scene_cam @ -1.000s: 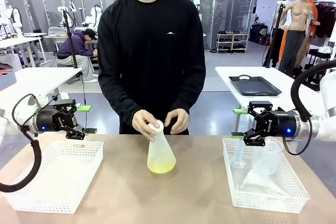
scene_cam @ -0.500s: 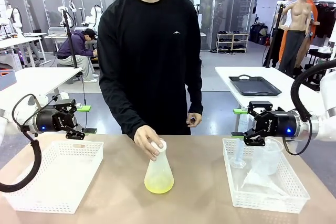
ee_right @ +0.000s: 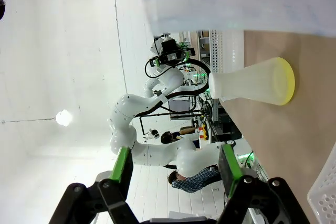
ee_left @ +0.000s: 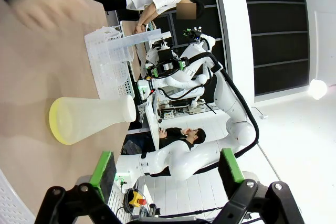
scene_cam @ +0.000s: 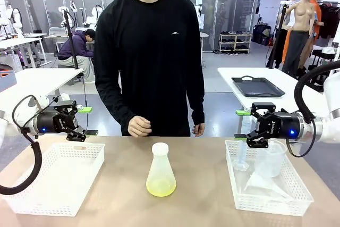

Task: Prepare the solutions needed for the experiment.
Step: When the human places the Big flask in the center of the table, pick up the Big flask and place it in the left Organizing basket.

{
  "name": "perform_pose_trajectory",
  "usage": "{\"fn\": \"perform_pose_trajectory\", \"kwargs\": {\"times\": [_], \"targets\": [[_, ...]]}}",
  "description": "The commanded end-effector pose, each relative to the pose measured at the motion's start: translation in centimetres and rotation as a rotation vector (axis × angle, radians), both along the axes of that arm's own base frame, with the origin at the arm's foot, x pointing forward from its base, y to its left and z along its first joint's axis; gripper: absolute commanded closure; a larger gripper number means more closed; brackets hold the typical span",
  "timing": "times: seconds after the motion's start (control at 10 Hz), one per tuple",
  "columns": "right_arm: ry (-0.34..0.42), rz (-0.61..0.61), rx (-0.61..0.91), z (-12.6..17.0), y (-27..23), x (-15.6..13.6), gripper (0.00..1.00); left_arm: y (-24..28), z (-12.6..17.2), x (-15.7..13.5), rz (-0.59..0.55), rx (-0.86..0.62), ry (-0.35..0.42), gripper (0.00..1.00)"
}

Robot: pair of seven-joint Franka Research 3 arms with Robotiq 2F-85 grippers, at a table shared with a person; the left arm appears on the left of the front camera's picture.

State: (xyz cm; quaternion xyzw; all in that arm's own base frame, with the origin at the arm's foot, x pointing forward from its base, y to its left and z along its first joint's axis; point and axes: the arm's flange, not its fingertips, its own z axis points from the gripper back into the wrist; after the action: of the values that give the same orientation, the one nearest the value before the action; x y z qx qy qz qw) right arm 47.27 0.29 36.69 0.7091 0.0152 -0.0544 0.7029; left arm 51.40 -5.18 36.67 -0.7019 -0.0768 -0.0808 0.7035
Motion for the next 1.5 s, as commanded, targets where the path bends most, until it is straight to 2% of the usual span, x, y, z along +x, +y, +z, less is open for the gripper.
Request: {"fn": "perform_pose_trajectory", "kwargs": {"times": [0.0,0.3,0.4,0.5,0.9,1.0,1.1,1.2,1.4], "targets": [[-0.003,0.003,-0.001,0.1,0.1,0.0,0.17,-0.1,0.2,0.0,0.002,0.003,0.002,0.0],[-0.003,0.003,-0.001,0.1,0.1,0.0,0.17,0.0,0.0,0.0,0.0,0.0,0.0,0.0],[-0.003,0.003,-0.001,0.1,0.1,0.0,0.17,0.2,1.0,-0.5,-0.027,0.042,-0.147,0.0],[-0.003,0.003,-0.001,0.1,0.1,0.0,0.17,-0.1,2.0,-1.1,-0.113,0.038,-0.286,0.0],[-0.003,0.003,-0.001,0.1,0.1,0.0,0.17,-2.6,4.3,-4.4,-0.355,0.178,-0.984,0.0],[-0.003,0.003,-0.001,0.1,0.1,0.0,0.17,-3.5,4.7,-4.6,-0.361,0.198,-1.086,0.0],[-0.003,0.003,-0.001,0.1,0.1,0.0,0.17,-4.1,4.9,-4.3,-0.354,0.182,-1.085,0.0],[-0.003,0.003,-0.001,0.1,0.1,0.0,0.17,-2.9,5.5,-3.8,-0.382,0.178,-0.886,0.0],[-0.003,0.003,-0.001,0.1,0.1,0.0,0.17,-2.9,5.5,-3.8,-0.382,0.178,-0.886,0.0]]}}
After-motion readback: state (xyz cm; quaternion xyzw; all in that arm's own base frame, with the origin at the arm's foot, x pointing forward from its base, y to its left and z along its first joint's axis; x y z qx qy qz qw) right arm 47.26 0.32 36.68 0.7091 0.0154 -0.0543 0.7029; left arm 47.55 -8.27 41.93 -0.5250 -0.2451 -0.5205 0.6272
